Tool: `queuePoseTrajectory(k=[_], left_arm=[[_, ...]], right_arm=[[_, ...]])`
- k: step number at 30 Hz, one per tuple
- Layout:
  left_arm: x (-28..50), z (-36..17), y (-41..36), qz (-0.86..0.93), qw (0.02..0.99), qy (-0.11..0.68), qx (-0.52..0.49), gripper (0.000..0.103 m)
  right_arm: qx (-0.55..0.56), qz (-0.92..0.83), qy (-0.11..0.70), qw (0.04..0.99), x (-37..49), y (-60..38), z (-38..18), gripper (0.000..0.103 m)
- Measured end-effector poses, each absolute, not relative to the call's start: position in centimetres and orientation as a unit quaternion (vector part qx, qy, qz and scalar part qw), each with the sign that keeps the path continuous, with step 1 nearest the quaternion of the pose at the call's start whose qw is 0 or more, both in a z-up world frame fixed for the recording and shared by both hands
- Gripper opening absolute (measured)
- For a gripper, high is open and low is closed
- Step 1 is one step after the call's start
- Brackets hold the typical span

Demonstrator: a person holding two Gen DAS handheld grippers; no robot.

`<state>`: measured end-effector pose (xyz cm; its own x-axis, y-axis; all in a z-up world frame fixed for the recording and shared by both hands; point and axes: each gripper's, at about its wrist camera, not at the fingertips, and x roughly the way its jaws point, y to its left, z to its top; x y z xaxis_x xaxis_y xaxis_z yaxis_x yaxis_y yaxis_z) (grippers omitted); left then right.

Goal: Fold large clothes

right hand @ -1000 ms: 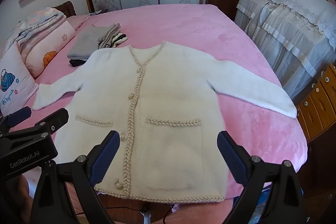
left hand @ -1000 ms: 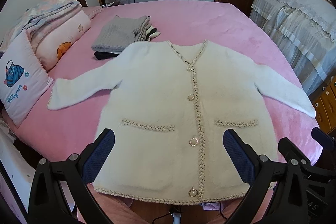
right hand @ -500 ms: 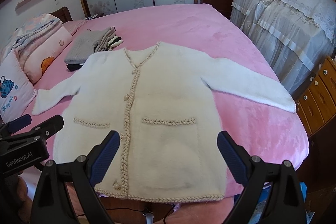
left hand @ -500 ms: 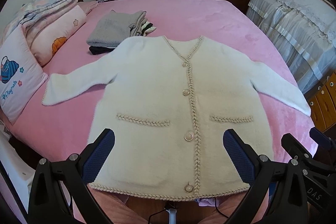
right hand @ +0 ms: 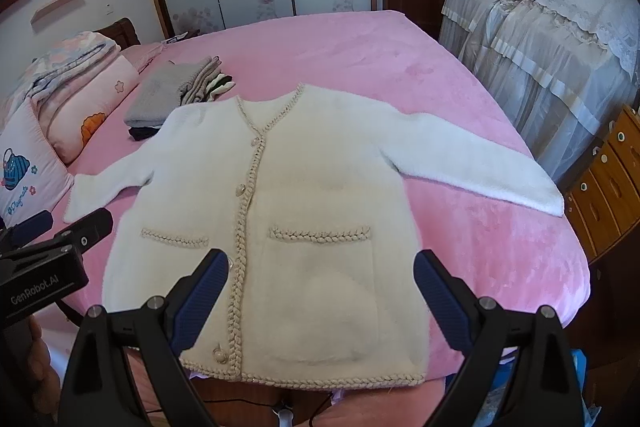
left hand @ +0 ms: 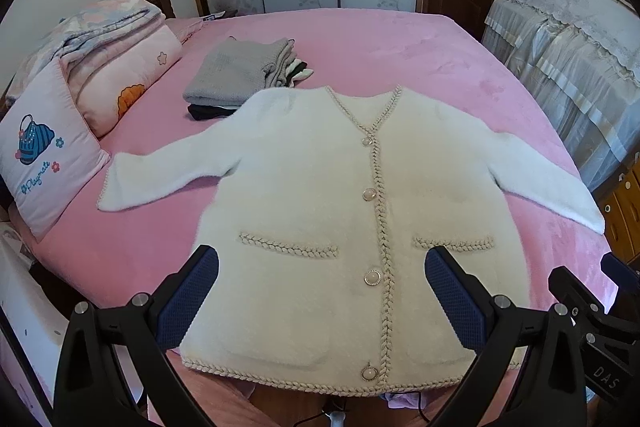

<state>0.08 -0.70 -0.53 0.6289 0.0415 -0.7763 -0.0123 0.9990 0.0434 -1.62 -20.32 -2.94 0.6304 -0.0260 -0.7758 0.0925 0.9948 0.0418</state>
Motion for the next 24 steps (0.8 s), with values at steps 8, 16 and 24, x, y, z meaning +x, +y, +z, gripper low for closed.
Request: queuePoseTrajectory(k=[8,16,24], left_arm=[[0.7,-0.3,-1.7,0.028,0.902,0.429,0.039,0.103],[1.1,0.9,-2.8,0.048,0.911,0.405,0.056,0.102],[1.0,2.6,-3.5,0.095,0.923,0.366,0.066,0.103]], right_arm=[[0.036,-0.024,0.411,0.910,-1.3,-20.5,-1.7,0.095],[0.046,-0.016,0.401,0.915,-0.5,-21.5,-1.1,0.095],[0.038,-0.011,0.399,0.916,-0.2,-22.2,-0.7,0.095]])
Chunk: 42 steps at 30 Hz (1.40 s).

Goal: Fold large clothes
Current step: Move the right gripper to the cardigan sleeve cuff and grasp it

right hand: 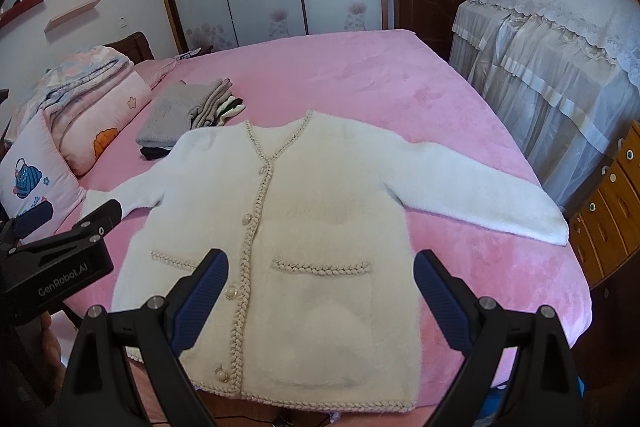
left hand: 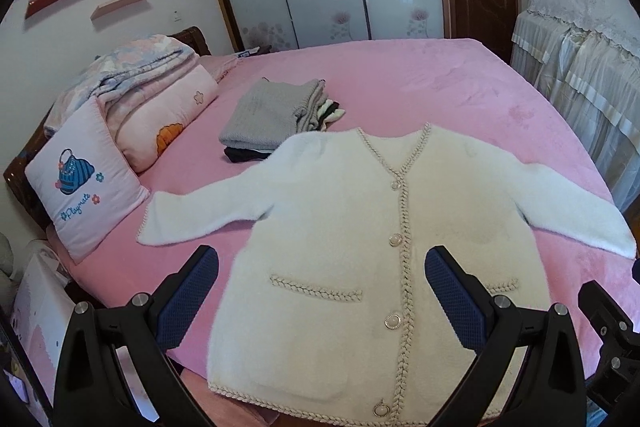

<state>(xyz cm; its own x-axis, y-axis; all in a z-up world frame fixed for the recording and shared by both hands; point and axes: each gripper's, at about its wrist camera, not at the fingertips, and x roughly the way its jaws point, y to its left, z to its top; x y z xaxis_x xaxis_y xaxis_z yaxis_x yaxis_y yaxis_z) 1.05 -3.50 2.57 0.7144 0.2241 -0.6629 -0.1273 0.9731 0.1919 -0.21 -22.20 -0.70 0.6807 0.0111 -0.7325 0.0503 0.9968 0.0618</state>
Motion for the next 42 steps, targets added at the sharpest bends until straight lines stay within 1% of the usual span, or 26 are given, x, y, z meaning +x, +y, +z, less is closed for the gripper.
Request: queuePoseTrajectory(k=[8,14,18,22,29,33,36,42], left_arm=[[2.1,3.0,-2.9,0.114,0.915,0.384,0.040,0.102],[3.4,2.5,-3.0,0.023,0.902,0.431,-0.001,0.102],[4.5,2.6,-4.6,-0.009,0.899,0.437,0.011,0.102],[6.0,3.0,-6.8,-0.040,0.899,0.435,0.011,0.102],[9.9,3.4,-12.1,-0.045,0.928,0.370,0.012,0.102],[12.9,2.1,-16.0,-0.068,0.922,0.379,0.023,0.102],[14.3,1.1,-19.3,-0.078,0.924,0.370,0.051,0.103],[16.2,-1.4,-24.6,-0.125,0.921,0.362,0.073,0.103]], right_arm=[[0.031,-0.011,0.408,0.913,0.1,-22.5,-0.5,0.095],[0.034,-0.011,0.394,0.919,0.1,-22.7,0.5,0.095],[0.045,-0.020,0.385,0.922,0.5,-24.0,1.0,0.095],[0.047,-0.044,0.371,0.926,1.2,-26.1,1.6,0.095],[0.070,-0.112,0.368,0.920,3.3,-32.3,0.5,0.095],[0.074,-0.155,0.380,0.909,4.7,-35.8,-1.0,0.095],[0.071,-0.183,0.385,0.902,5.5,-38.0,-2.4,0.095],[0.097,-0.227,0.413,0.877,7.5,-42.7,-6.5,0.095]])
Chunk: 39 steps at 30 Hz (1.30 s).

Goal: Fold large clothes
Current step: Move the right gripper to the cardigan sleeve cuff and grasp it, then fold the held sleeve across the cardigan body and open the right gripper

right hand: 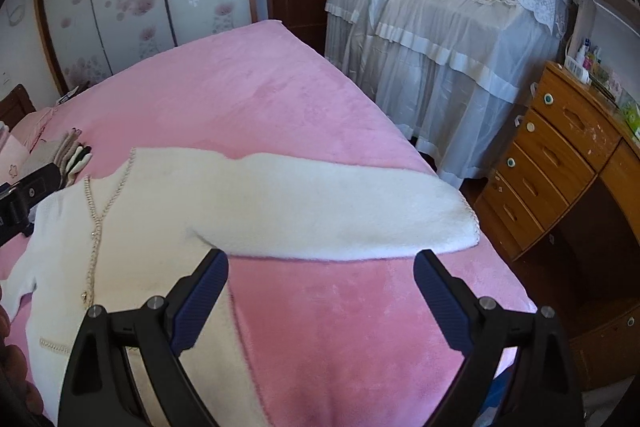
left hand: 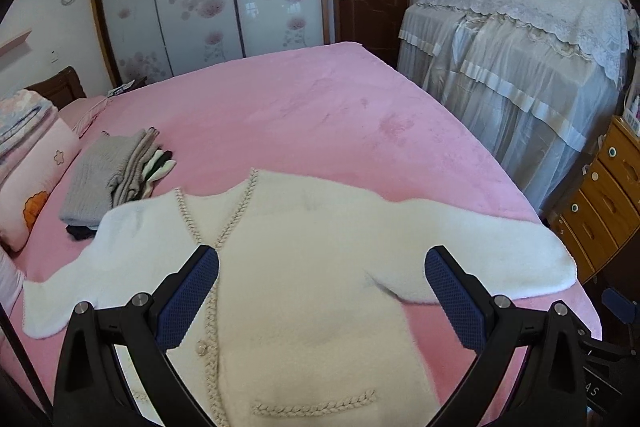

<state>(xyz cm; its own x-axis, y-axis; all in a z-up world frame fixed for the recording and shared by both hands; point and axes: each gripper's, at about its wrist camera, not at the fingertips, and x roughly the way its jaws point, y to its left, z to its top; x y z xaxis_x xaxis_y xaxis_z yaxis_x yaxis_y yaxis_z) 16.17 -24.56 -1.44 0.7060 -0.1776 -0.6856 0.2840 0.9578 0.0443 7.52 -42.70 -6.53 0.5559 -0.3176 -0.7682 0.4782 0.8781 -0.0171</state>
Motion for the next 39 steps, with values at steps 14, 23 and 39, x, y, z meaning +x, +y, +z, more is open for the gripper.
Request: queuePoseTrajectory(k=[14,23,39], left_arm=[[22.4,-13.2,-33.4,-0.160,0.882,0.426,0.119,0.102],[24.1,-18.4,-35.0,-0.156,0.876,0.439,0.123,0.102],[25.1,-18.7,-34.7,-0.158,0.860,0.468,0.124,0.102]], right_arm=[[0.211,-0.273,0.438,0.830,8.7,-51.4,-14.3,0.095],[0.328,-0.295,0.442,0.781,7.9,-57.0,-19.6,0.093],[0.348,-0.325,0.358,0.803,9.4,-61.5,-20.7,0.013]])
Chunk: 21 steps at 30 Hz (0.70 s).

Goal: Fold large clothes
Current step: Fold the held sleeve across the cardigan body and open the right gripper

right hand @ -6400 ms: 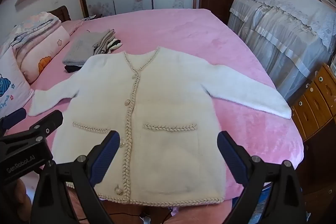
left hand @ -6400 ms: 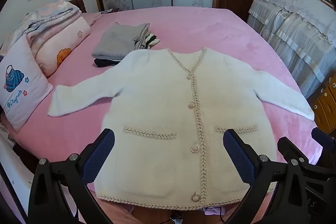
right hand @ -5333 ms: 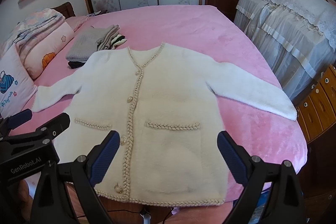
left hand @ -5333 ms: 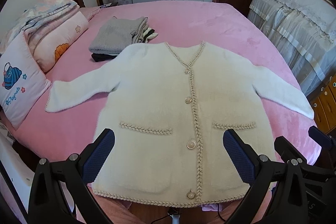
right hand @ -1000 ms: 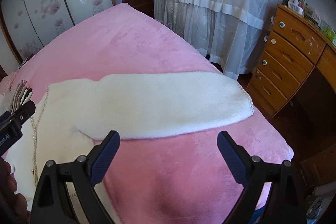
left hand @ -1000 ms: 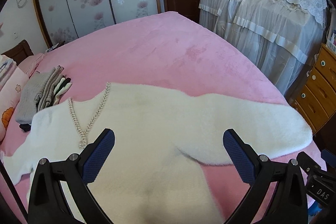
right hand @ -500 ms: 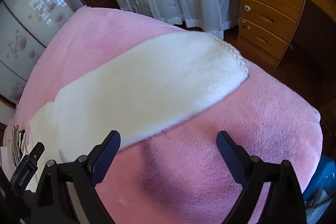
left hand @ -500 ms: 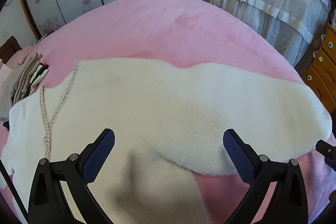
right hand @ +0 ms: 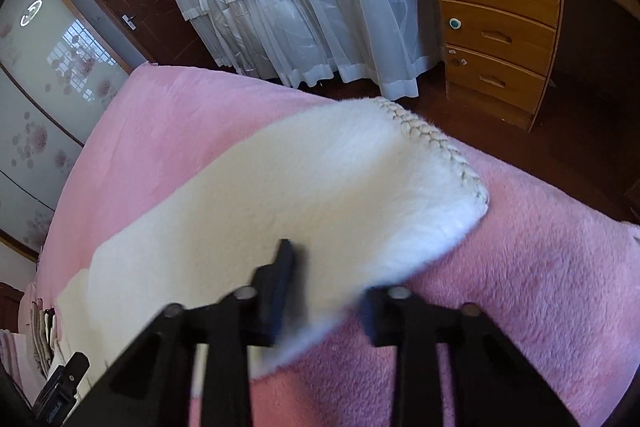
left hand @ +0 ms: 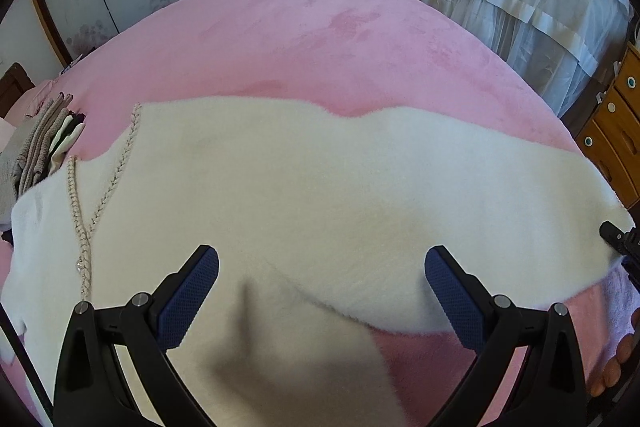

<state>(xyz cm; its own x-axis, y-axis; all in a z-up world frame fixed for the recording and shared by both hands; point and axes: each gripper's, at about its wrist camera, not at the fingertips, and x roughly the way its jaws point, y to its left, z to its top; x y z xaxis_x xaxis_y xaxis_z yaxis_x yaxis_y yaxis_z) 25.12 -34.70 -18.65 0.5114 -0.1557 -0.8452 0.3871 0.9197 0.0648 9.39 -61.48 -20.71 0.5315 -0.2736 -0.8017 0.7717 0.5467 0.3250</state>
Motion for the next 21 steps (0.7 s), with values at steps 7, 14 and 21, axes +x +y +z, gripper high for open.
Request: queuePoseTrajectory(k=[7,14,21], left_arm=[[24.5,-16.0,-28.3,-0.140,0.872,0.460,0.095,0.103],[24.2,-14.1,-16.5,-0.068,0.892,0.446,0.035,0.103],[24.1,-16.4,-6.4,0.004,0.884,0.467,0.005,0.102]], right_arm=[[0.230,-0.251,0.302,0.890,11.6,-54.7,-11.7,0.009],[0.123,-0.081,0.293,0.945,18.2,-39.9,-6.9,0.009],[0.069,0.018,0.404,0.912,25.3,-28.0,-14.9,0.029]])
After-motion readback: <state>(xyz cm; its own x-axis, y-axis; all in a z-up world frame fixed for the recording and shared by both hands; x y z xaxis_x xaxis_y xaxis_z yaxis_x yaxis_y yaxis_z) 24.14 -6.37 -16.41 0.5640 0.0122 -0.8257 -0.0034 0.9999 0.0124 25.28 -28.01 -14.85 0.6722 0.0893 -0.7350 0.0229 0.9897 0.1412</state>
